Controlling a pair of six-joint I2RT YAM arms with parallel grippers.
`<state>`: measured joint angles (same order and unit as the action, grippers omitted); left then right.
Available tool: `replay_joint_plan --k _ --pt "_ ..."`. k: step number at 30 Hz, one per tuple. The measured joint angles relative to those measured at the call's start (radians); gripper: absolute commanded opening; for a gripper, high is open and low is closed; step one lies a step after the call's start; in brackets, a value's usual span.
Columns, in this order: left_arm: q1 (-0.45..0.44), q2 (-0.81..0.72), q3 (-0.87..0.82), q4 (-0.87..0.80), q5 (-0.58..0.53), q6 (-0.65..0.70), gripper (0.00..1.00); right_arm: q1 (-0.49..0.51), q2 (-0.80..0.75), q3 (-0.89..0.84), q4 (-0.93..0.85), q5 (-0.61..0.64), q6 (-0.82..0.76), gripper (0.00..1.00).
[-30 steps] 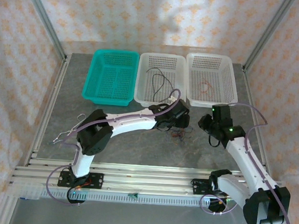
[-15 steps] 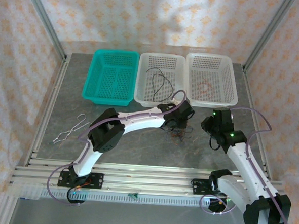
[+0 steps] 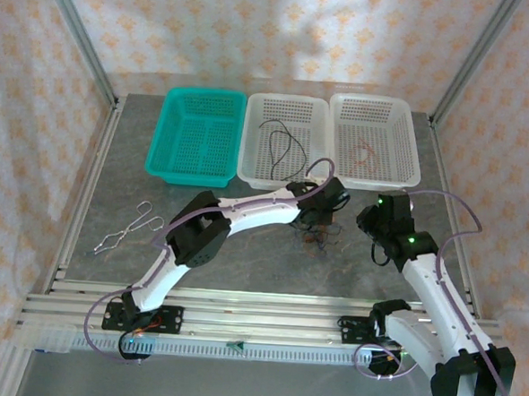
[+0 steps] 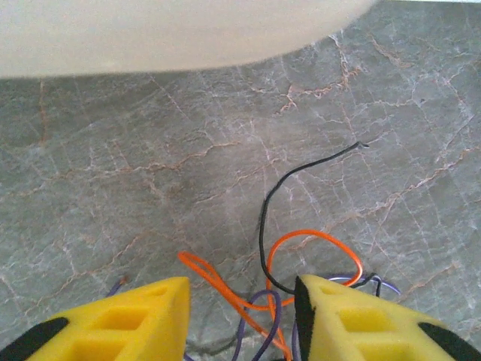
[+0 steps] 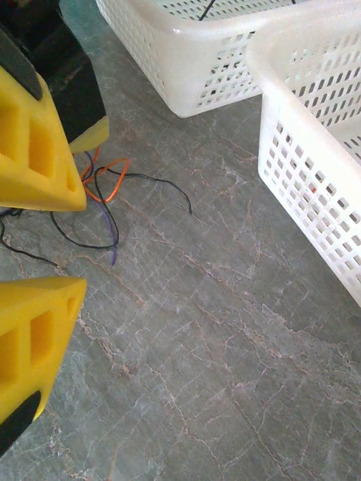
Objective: Untangle the cables
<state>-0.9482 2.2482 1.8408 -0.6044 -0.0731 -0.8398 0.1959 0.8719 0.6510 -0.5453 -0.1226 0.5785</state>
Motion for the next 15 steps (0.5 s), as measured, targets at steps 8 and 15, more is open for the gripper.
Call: replay_joint_plan --k 8,15 --pt "0.016 0.033 0.024 -0.019 -0.015 0.003 0.27 0.0 0.001 0.016 -0.003 0.0 -0.004 0.29" --pt "0.021 0.033 0.026 -0.019 -0.018 0.013 0.13 0.0 0.005 0.037 -0.006 0.008 -0.006 0.29"
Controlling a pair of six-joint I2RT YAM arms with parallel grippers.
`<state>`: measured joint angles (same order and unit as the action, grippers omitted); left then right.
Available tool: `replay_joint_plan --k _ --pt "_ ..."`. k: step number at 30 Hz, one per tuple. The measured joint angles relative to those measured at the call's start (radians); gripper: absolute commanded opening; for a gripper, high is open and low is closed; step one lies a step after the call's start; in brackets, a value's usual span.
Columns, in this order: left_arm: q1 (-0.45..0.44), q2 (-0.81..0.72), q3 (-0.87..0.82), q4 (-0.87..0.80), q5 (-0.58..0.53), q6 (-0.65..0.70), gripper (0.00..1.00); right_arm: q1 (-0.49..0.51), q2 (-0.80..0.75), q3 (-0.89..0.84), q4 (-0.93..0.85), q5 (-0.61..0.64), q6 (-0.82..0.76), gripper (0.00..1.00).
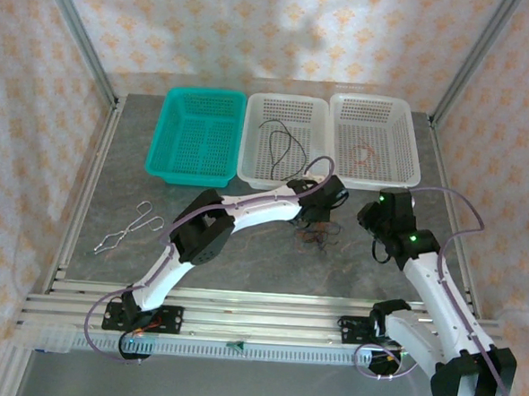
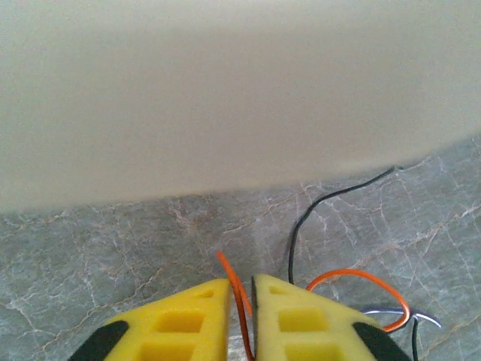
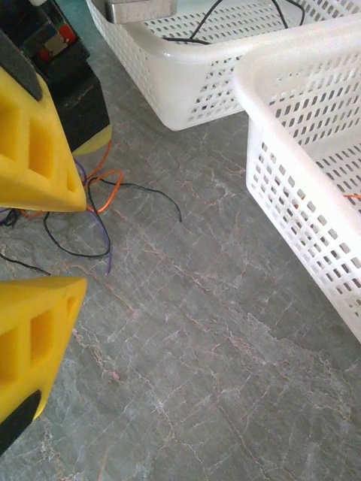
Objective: Untangle the cables
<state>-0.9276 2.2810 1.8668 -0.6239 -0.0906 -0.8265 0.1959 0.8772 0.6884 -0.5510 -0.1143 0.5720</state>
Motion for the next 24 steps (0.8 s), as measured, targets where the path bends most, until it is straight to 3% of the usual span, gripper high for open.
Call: replay_joint_plan --k 13,24 --pt "0.0 -0.029 -0.037 0.008 -0.044 0.025 0.03 0.0 0.019 0.032 -0.001 0.031 -0.011 0.28" --pt "0.0 -0.219 -0.153 0.106 -0.048 0.09 0.0 0.0 0.0 0.026 0.032 0.025 -0.015 0.3"
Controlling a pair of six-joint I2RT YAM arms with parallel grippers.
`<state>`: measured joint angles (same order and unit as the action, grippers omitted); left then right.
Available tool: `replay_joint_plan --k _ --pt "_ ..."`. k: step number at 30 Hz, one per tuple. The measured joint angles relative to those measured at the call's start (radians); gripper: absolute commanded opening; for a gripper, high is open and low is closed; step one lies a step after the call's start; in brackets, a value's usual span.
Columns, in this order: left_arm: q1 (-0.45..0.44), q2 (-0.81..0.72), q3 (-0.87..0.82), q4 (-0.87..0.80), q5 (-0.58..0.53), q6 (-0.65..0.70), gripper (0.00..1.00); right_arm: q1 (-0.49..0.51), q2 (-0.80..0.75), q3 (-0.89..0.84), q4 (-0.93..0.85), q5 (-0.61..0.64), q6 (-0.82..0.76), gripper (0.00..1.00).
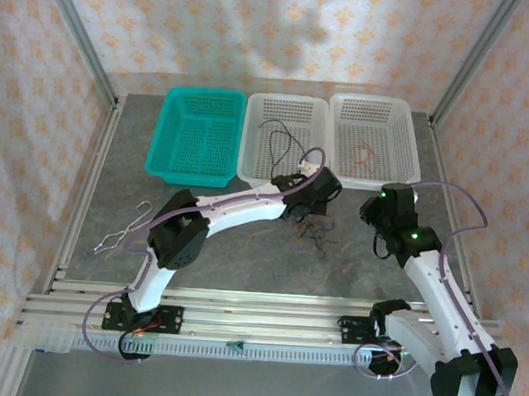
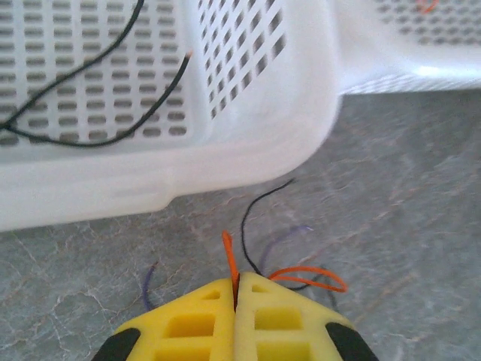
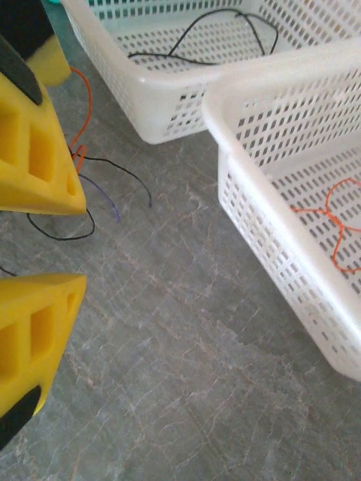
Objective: Untangle the cables
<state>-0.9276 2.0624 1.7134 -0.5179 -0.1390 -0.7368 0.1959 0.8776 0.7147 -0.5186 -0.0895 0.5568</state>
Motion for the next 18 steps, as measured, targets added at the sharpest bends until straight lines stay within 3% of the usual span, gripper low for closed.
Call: replay_joint_plan --k 8,15,18 --pt "0.0 -0.173 -0.158 0.132 0.025 0.089 0.0 0.0 -0.046 -0.048 0.094 -0.058 -0.035 0.38" --pt "0.0 -0.32 -0.301 0.259 0.151 0.199 0.0 0.0 -0.087 -0.111 0.166 -0.09 -0.111 0.59" --pt "0.0 -0.363 -0.343 0.295 0.193 0.23 0.0 0.0 -0.101 -0.107 0.175 -0.099 -0.159 0.61"
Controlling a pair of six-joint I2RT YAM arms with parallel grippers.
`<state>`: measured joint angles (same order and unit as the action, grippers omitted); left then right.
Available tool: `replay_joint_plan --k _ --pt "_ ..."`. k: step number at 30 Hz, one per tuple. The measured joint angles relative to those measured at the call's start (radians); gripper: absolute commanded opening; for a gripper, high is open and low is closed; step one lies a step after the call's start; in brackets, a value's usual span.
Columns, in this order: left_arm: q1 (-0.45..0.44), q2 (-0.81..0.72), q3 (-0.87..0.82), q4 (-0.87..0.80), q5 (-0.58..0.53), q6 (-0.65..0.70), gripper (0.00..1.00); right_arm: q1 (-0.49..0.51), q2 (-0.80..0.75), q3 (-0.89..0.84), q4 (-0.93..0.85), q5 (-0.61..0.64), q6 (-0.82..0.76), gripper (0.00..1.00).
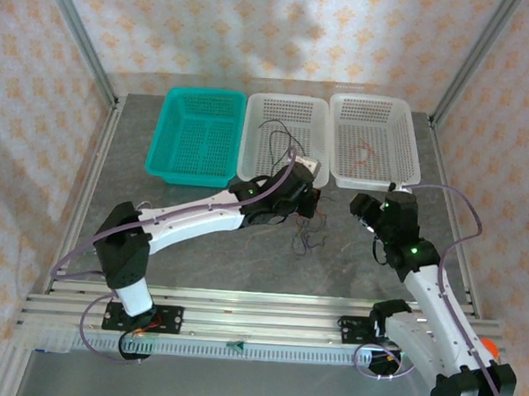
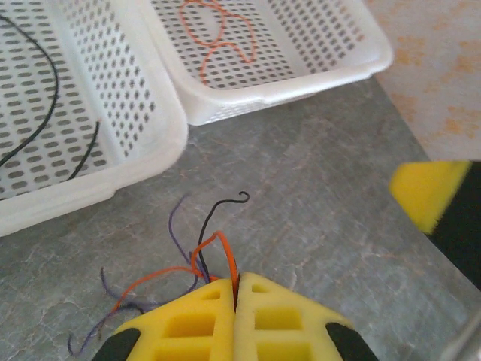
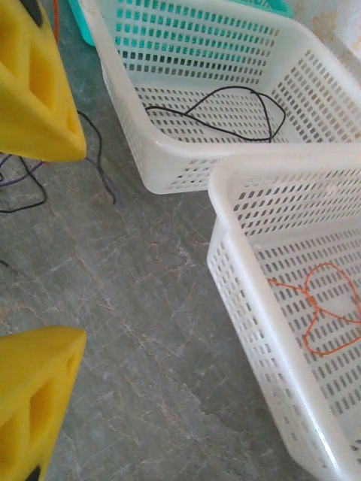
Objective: Untangle the cables
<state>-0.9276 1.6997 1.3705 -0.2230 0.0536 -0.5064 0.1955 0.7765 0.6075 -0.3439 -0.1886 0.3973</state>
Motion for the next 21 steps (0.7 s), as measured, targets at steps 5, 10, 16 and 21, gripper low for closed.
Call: replay_joint_plan --k 5,10,16,21 --pt "0.001 -0.063 -0.087 0.046 0.042 0.028 0.0 0.0 0.006 0.038 0.002 -0.098 -0.121 0.6" --pt "0.018 -0.106 -0.155 0.093 0.071 0.037 0.0 0.0 0.06 0.06 0.016 -0.241 -0.194 0.6" --pt "0.06 -0.142 -0.205 0.15 0.12 0.037 0.0 0.006 0.121 0.06 0.017 -0.36 -0.239 0.72" --pt "0.069 -0.143 -0.213 0.169 0.146 0.037 0.0 0.021 0.152 0.06 0.035 -0.4 -0.246 0.92"
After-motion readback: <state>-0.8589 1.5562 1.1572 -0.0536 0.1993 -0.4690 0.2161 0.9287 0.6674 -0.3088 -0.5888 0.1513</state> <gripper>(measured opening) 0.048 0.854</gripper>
